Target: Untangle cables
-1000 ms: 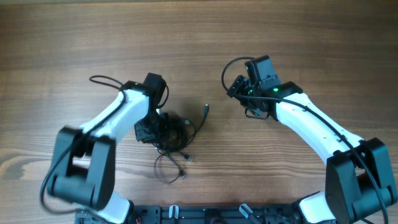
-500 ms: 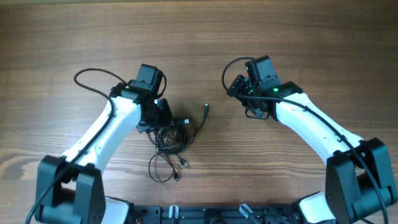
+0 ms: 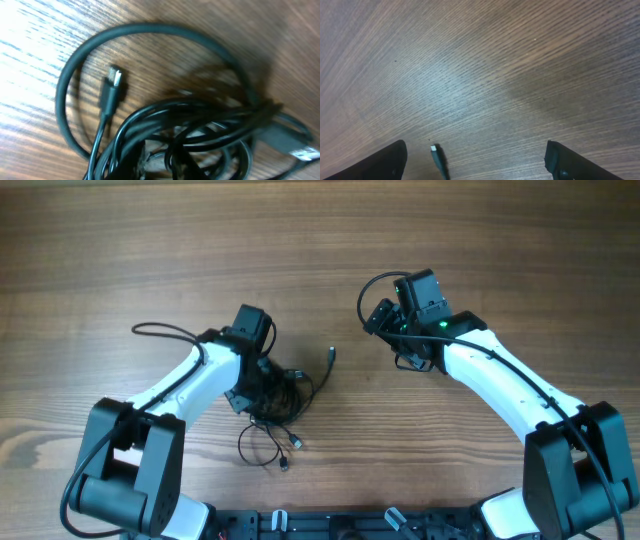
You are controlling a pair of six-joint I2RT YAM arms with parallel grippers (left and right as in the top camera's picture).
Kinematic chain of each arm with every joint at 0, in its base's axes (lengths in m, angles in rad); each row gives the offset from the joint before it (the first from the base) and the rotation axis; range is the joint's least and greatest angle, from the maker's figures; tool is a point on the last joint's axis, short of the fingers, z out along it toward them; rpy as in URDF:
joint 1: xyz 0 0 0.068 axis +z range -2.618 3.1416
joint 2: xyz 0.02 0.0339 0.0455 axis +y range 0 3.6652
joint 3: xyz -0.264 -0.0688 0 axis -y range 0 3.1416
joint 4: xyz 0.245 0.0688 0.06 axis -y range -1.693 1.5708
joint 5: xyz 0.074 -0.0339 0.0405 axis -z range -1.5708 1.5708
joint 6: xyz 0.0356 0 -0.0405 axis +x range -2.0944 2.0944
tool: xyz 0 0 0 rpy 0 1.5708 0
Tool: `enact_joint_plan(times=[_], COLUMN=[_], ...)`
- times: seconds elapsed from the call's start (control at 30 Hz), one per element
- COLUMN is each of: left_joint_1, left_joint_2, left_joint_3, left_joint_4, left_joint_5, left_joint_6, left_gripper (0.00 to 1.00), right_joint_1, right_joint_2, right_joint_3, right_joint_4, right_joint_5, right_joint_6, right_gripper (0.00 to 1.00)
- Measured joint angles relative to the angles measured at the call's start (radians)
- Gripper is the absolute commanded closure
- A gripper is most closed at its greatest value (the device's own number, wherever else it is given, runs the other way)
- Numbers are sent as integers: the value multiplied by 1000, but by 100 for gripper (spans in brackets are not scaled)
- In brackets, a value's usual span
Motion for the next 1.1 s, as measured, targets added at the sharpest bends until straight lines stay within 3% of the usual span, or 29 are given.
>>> enact_joint_plan(times=[0.17,0.27,0.47,0.6,0.7,0.77,0.83,1.0,1.07,1.1], left_joint_1=[-2,3,9,9,9,9,9,9,9,9], left_joint_2=[-15,-17,-212,-311,-312,-312,-312,-312,-312,-312], left_joint_3=[-43,-20,154,165,165,165,165,165,165,164], left_joint_4=[54,-6,-47,-50,-50,-45,-37,-38,-38,-35], left_joint_5=[0,-5,37,100,111,116,118,119,119,125], left_joint_6=[-21,15,494,724,787,800,808,811,811,811], left_gripper=[96,96,96,96,96,96,96,96,96,96], right_joint_1=[0,0,2,2,11,31,98,217,228,227], right_joint_2=[0,0,0,0,0,0,0,18,78,119], right_joint_3=[0,0,0,0,0,0,0,0,0,0], right_joint_4=[-2,-8,35,162,250,253,232,301,353,410], right_joint_5=[2,-14,-336,-562,-668,-662,-568,-394,-386,-413], right_joint_6=[0,-61,-386,-446,-350,-284,-248,-246,-253,-247], right_gripper=[9,3,1,19,30,30,23,22,32,51])
